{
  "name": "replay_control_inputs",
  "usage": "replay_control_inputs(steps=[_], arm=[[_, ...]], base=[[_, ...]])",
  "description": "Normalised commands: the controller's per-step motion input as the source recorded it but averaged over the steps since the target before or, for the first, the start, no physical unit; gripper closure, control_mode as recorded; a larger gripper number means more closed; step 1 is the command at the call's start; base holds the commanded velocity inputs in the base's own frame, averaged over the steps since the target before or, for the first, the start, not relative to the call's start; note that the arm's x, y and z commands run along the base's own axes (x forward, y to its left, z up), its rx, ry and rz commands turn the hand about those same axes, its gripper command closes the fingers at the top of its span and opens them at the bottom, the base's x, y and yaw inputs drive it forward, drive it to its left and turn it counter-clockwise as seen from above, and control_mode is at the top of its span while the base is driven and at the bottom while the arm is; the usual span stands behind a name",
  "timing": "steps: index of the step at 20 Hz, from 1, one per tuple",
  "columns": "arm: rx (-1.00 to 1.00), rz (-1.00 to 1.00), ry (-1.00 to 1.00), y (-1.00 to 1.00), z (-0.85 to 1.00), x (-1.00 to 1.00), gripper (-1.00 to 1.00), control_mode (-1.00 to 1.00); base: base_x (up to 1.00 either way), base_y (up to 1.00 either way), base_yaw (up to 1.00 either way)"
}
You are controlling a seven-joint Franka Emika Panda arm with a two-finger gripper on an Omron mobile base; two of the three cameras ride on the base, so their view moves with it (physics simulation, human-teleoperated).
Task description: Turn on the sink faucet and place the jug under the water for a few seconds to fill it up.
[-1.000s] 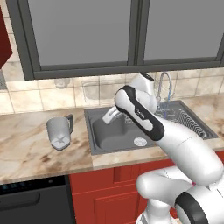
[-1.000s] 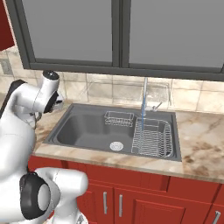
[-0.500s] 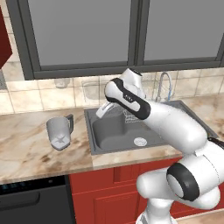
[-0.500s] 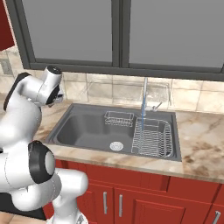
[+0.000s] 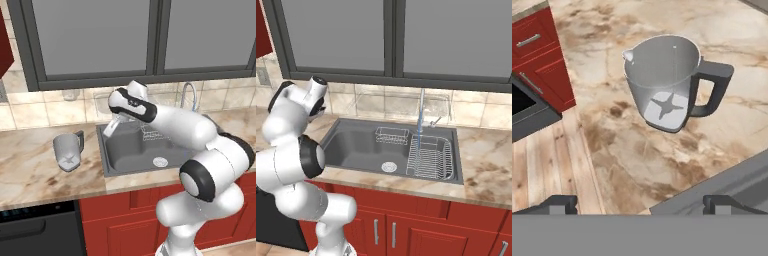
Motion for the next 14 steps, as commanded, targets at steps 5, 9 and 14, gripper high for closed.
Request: replay_control_inputs(steps=[5,9,14], arm=[[0.0,0.18,0.0,0.08,-0.05,0.45,-1.0,-1.0],[0.0,0.21,0.0,0.14,-0.15,0.37,-1.0,-1.0],[0.02,0.24,0.0,0.23,-0.15,0.19,-1.0,-1.0]], base=[[0.0,0.0,0.0],[0.0,0.0,0.0],[0.0,0.0,0.0]])
